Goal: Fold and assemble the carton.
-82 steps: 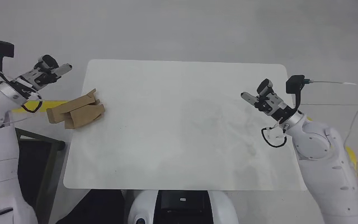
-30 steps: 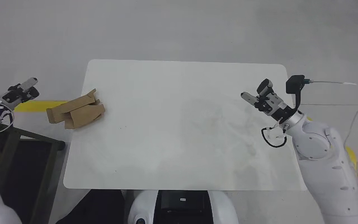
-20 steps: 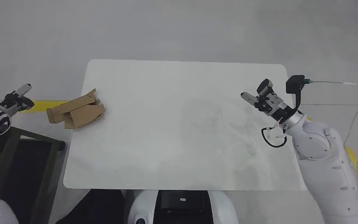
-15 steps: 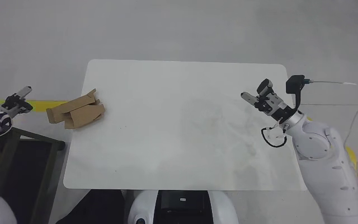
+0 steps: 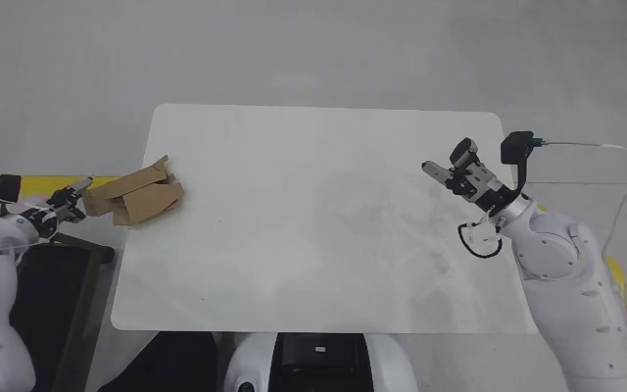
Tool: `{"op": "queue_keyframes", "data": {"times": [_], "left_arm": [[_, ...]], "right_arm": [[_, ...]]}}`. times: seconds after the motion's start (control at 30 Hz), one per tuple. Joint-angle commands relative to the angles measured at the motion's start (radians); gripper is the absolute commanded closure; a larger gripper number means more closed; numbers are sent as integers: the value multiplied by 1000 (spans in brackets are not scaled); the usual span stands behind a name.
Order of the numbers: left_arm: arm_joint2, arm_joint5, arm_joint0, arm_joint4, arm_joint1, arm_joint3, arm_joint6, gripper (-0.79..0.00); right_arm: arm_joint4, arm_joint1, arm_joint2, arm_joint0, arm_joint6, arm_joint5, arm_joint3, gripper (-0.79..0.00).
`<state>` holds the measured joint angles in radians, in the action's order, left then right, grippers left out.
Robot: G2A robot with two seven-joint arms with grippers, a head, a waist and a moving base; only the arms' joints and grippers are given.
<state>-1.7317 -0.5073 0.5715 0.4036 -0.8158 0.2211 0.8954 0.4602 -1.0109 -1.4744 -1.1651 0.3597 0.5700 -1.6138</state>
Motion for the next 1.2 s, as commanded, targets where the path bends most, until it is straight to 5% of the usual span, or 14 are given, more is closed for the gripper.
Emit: {"op": "queue_keyframes", "data": {"times": [0.0,0.33,0.43,0.5,0.6,0.7,1.17], "left_arm": [[2,7,-8,-14,-2,-13,25,-785],[8,13,-16,-71,-7,-30,89,-776],[8,21,-17,-90,-8,-31,102,-579],[8,28,-16,-105,-9,-33,112,-382],[8,36,-15,-122,-9,-32,119,-231],[3,47,-16,-149,-9,-34,136,0],[-57,37,-60,-348,14,15,286,0]], "right_arm": [[0,0,0,0,0,0,0,-785],[0,0,0,0,0,0,0,-785],[0,0,0,0,0,0,0,-785],[0,0,0,0,0,0,0,-785],[0,0,0,0,0,0,0,-785],[0,0,0,0,0,0,0,-785],[0,0,0,0,0,0,0,-785]]}}
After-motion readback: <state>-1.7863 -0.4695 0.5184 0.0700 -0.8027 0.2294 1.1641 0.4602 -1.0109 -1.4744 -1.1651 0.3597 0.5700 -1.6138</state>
